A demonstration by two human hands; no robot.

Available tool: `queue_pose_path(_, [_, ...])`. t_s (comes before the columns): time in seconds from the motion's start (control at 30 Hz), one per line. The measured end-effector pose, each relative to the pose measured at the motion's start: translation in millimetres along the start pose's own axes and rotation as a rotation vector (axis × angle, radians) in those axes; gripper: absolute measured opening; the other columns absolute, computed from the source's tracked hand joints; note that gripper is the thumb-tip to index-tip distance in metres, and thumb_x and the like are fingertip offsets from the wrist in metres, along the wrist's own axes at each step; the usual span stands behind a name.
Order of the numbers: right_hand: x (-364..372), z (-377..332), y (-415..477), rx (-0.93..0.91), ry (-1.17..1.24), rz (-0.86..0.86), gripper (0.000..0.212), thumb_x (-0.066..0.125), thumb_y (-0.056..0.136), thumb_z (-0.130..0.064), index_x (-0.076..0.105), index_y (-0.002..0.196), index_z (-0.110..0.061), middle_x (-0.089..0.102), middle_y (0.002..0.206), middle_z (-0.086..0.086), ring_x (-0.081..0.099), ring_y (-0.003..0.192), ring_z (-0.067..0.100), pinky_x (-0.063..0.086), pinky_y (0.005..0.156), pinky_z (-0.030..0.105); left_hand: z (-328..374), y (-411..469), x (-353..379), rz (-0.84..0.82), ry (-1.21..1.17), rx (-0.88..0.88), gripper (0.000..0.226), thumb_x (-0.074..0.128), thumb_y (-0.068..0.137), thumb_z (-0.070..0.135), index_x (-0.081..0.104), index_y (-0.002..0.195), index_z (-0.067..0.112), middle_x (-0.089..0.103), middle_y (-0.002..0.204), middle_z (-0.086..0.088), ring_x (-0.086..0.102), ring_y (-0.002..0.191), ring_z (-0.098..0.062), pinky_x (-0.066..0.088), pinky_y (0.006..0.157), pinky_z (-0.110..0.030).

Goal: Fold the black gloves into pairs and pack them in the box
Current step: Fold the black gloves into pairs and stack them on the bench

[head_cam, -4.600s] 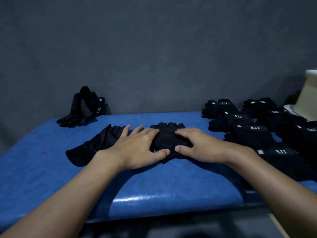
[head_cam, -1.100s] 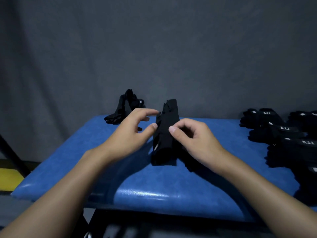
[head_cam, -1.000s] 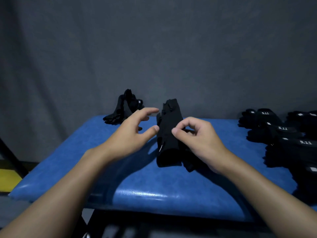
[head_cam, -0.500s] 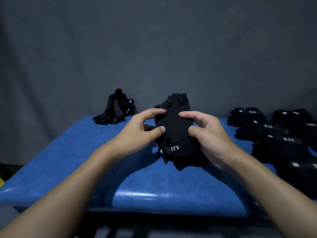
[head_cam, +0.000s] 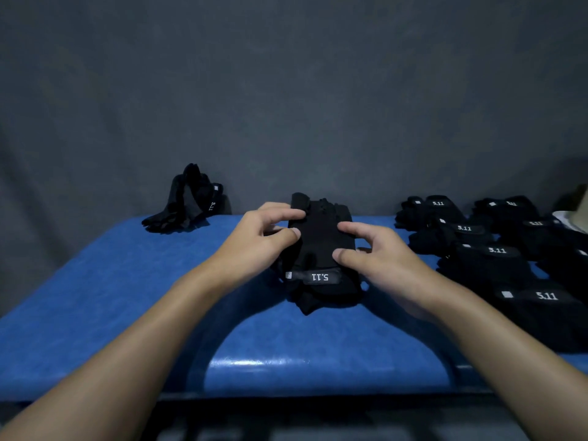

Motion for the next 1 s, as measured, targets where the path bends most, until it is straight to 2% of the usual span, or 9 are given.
queue_pose_path(0.07, [0, -3, 0, -0.015, 0.020, -0.013, 0.047, 0.066, 0.090, -0.010, 0.053, 0.133, -0.026, 0.069, 0.107, -0.012, 0.071, 0.089, 0.006, 0.059, 0.082, 0.028, -1, 1, -1, 0.014, 0.019, 0.004, 0.031, 0.056, 0.097, 0.006, 0.065, 0.126, 0.011, 0.048, 0.133, 0.005, 0.060, 0.088, 0.003, 0.045, 0.078, -0.007])
queue_pose_path(0.17, [-1, -6, 2, -0.049, 0.010, -0.009, 0.030, 0.063, 0.091, -0.007, 0.060, 0.098, -0.035, 0.068, 0.084, -0.030, 0.068, 0.078, -0.008, 0.053, 0.066, 0.010, -2, 2, -4, 0.025, 0.073, 0.008, 0.032, 0.057, 0.097, 0.009, 0.065, 0.127, 0.014, 0.045, 0.130, 0.008, 0.055, 0.083, 0.002, 0.041, 0.078, -0.006])
queue_pose_path(0.3, [1, -3, 5, -0.016, -0.053, -0.019, 0.030, 0.060, 0.093, -0.009, 0.057, 0.081, -0.037, 0.066, 0.076, -0.021, 0.069, 0.079, 0.000, 0.054, 0.075, 0.016, -8, 2, -2, 0.003, 0.163, -0.027, 0.032, 0.059, 0.097, 0.013, 0.064, 0.129, 0.014, 0.044, 0.131, 0.008, 0.054, 0.091, 0.004, 0.037, 0.083, -0.003])
queue_pose_path(0.43, [4, 1, 4, 0.015, -0.192, -0.019, 0.007, 0.061, 0.095, -0.024, 0.063, 0.091, -0.030, 0.072, 0.094, -0.006, 0.071, 0.089, 0.013, 0.056, 0.082, 0.026, -19, 0, 6, -0.114, 0.326, -0.099, 0.042, 0.062, 0.096, 0.023, 0.057, 0.136, 0.014, 0.041, 0.133, 0.010, 0.050, 0.115, -0.006, 0.032, 0.085, -0.002])
queue_pose_path(0.57, [3, 2, 2, 0.030, -0.174, -0.059, 0.017, 0.065, 0.092, -0.017, 0.059, 0.082, -0.030, 0.074, 0.083, 0.003, 0.071, 0.069, 0.015, 0.054, 0.059, 0.022, -24, -2, 10, -0.160, 0.389, -0.116, 0.052, 0.064, 0.094, 0.032, 0.051, 0.142, 0.016, 0.037, 0.141, 0.010, 0.050, 0.116, -0.004, 0.034, 0.093, -0.008])
queue_pose_path(0.63, [1, 1, 4, 0.014, -0.181, -0.051, 0.019, 0.068, 0.090, -0.014, 0.060, 0.088, -0.031, 0.070, 0.078, -0.002, 0.067, 0.065, 0.010, 0.052, 0.061, 0.020, -23, -3, 11, -0.164, 0.393, -0.120, 0.054, 0.065, 0.093, 0.033, 0.050, 0.143, 0.016, 0.035, 0.140, 0.012, 0.051, 0.113, -0.002, 0.035, 0.088, -0.005])
queue_pose_path(0.73, [-1, 7, 7, 0.034, -0.209, -0.042, 0.034, 0.070, 0.088, -0.015, 0.060, 0.117, -0.028, 0.062, 0.089, -0.004, 0.062, 0.074, 0.009, 0.050, 0.074, 0.022, -21, -3, 12, -0.165, 0.400, -0.121, 0.055, 0.066, 0.093, 0.034, 0.050, 0.142, 0.017, 0.035, 0.133, 0.013, 0.051, 0.105, 0.002, 0.034, 0.080, 0.003])
queue_pose_path(0.87, [-3, 15, 10, 0.034, -0.369, -0.009, 0.047, 0.072, 0.087, -0.023, 0.058, 0.131, -0.025, 0.054, 0.126, -0.004, 0.058, 0.103, 0.017, 0.049, 0.095, 0.033, -27, -5, 12, -0.196, 0.474, -0.154, 0.064, 0.066, 0.090, 0.046, 0.048, 0.145, 0.020, 0.035, 0.136, 0.013, 0.050, 0.119, -0.008, 0.037, 0.106, -0.023])
queue_pose_path(1.0, [-3, 16, 9, 0.068, -0.339, 0.007, 0.036, 0.068, 0.089, -0.028, 0.062, 0.125, -0.027, 0.059, 0.122, -0.004, 0.060, 0.108, 0.014, 0.048, 0.091, 0.027, -29, -7, 13, -0.219, 0.522, -0.160, 0.081, 0.061, 0.077, 0.063, 0.046, 0.146, 0.022, 0.033, 0.135, 0.017, 0.048, 0.125, -0.008, 0.034, 0.114, -0.035])
Point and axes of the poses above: each hand's wrist, its own y-axis towards the middle knuckle, its own x-axis out of the palm, z = x × y, the point moved 5 cm from there along y, towards the middle knuckle
